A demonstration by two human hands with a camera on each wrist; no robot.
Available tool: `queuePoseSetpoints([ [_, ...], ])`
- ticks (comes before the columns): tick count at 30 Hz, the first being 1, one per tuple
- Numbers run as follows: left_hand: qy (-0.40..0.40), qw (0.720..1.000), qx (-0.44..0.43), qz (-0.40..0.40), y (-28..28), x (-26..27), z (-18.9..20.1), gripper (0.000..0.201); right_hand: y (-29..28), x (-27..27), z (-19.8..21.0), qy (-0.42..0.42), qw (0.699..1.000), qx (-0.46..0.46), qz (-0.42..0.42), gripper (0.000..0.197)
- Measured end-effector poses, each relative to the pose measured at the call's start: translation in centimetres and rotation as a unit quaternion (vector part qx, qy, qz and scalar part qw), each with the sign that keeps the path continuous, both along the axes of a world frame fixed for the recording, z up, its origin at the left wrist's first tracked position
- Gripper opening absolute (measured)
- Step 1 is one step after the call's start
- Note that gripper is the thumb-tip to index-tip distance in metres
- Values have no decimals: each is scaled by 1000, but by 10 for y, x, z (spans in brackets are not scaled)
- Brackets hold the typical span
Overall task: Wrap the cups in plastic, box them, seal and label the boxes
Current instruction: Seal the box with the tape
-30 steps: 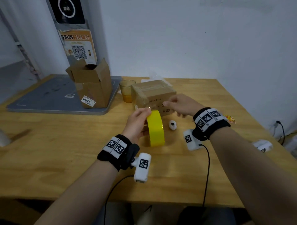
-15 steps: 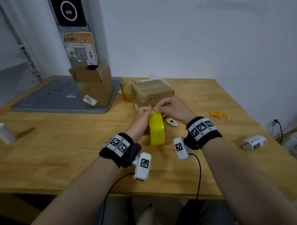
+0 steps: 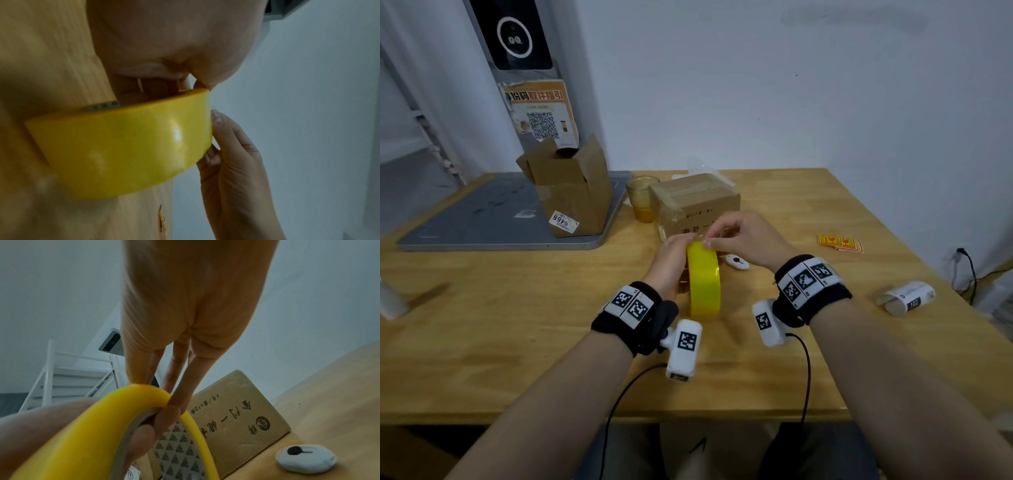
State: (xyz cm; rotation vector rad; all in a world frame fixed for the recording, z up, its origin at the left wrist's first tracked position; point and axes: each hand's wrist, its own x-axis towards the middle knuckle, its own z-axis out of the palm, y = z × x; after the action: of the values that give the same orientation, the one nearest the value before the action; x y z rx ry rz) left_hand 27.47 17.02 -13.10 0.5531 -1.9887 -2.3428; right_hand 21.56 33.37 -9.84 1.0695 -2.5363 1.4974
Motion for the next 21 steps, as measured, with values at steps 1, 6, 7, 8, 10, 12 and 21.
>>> queuePoseSetpoints([
  [1,1,1000,2,-1,1,1,2,35,0,1,0,12,1000,2,8,5],
  [6,10,999,-28,21,-5,6,14,30,0,5,9,73,992,86,-60,37],
  [7,2,998,-44,36,-11,7,18,34,2,4,12,66,989,104,-88,54],
  [8,-5,997,-54,50,-21,6,19,43,3,3,15,55,986,108,-112,66],
  [10,-17,994,-81,72,-44,5,24,67,5,2,19,45,986,94,-132,62],
  [12,-24,983,-147,102,-70,5,28,73,3,0,21,33,988,80,-128,46],
  [21,-101,897,-419,99,-173,-17,19,53,-54,-28,7,19,991,92,-95,31],
])
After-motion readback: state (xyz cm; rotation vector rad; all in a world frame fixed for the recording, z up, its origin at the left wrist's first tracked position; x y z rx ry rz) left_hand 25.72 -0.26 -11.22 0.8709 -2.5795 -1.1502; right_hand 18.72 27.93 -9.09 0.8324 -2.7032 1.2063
